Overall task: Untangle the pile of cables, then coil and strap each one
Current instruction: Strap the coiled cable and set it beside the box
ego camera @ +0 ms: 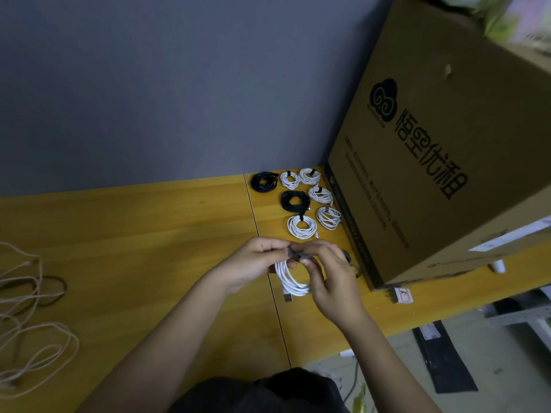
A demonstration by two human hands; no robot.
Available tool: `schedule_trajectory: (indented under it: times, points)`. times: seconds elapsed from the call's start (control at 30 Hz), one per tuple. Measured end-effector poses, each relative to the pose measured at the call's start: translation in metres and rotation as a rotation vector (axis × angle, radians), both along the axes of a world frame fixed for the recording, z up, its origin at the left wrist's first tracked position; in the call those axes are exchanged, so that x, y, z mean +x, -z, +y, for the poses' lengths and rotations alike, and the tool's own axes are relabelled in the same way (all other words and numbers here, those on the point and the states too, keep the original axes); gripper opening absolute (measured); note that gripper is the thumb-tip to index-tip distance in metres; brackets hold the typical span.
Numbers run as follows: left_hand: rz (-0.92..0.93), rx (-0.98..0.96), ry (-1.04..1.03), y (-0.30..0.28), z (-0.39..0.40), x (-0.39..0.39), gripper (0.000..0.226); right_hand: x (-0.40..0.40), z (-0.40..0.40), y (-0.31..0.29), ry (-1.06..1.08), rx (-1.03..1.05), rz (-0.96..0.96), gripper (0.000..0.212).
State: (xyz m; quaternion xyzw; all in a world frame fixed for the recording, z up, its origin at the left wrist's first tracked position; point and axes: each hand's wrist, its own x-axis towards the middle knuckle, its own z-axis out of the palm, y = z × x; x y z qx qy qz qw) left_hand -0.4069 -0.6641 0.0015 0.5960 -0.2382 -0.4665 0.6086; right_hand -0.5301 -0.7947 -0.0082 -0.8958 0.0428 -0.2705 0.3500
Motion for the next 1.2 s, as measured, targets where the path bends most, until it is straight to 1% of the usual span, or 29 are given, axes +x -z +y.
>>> schedule_trajectory:
  times: [0.17, 0.23, 0.3, 0.47, 0.53, 0.63, 0.67, 0.73, 0.83, 0.87, 0.9, 1.0, 1.13, 1.2]
  points:
    - [0.089, -0.095, 0.041, -0.01, 0.005, 0.005, 0.029, 0.002, 0.0, -0.007, -0.015, 0.051, -0.053, 0.018]
    - [0.137, -0.109, 0.028, -0.012, 0.006, 0.007, 0.029, 0.003, 0.0, -0.01, -0.02, 0.058, -0.056, 0.017]
    - [0.145, -0.104, 0.007, -0.013, 0.005, 0.008, 0.029, 0.004, -0.001, -0.013, -0.025, 0.051, -0.051, 0.016]
    - [0.022, -0.077, 0.012, -0.014, 0.004, 0.008, 0.024, 0.006, 0.001, -0.017, -0.016, 0.045, -0.035, 0.015]
    - [-0.04, -0.061, 0.016, -0.016, 0.005, 0.009, 0.024, 0.007, 0.003, -0.019, -0.009, 0.077, -0.053, 0.012]
    - [-0.15, -0.047, -0.018, -0.018, 0.003, 0.01, 0.024, 0.01, 0.005, -0.019, -0.005, 0.137, -0.06, 0.017]
    - [-0.175, -0.037, -0.035, -0.017, 0.002, 0.01, 0.024, 0.011, 0.005, -0.019, -0.011, 0.128, -0.057, 0.016]
    - [-0.219, 0.0, -0.055, -0.016, 0.001, 0.012, 0.023, 0.013, 0.004, -0.018, -0.03, 0.03, -0.073, 0.015]
    - [-0.297, 0.048, 0.007, -0.013, 0.001, 0.013, 0.017, 0.016, -0.001, -0.021, -0.076, -0.208, -0.103, 0.016]
    - [-0.3, 0.041, 0.013, -0.014, 0.002, 0.012, 0.017, 0.018, -0.003, -0.024, -0.091, -0.228, -0.093, 0.016]
    - [-0.294, 0.022, 0.003, -0.015, 0.001, 0.011, 0.018, 0.019, -0.004, -0.027, -0.097, -0.194, -0.07, 0.015]
    - [-0.294, -0.036, -0.05, -0.022, -0.003, 0.008, 0.02, 0.025, -0.006, -0.039, -0.082, 0.063, 0.035, 0.008]
    - [-0.244, -0.064, -0.151, -0.023, -0.004, 0.003, 0.015, 0.028, -0.001, -0.045, 0.065, 0.319, 0.11, 0.007]
    - [-0.226, -0.046, -0.171, -0.021, -0.002, 0.002, 0.013, 0.028, 0.002, -0.045, 0.094, 0.37, 0.121, 0.009]
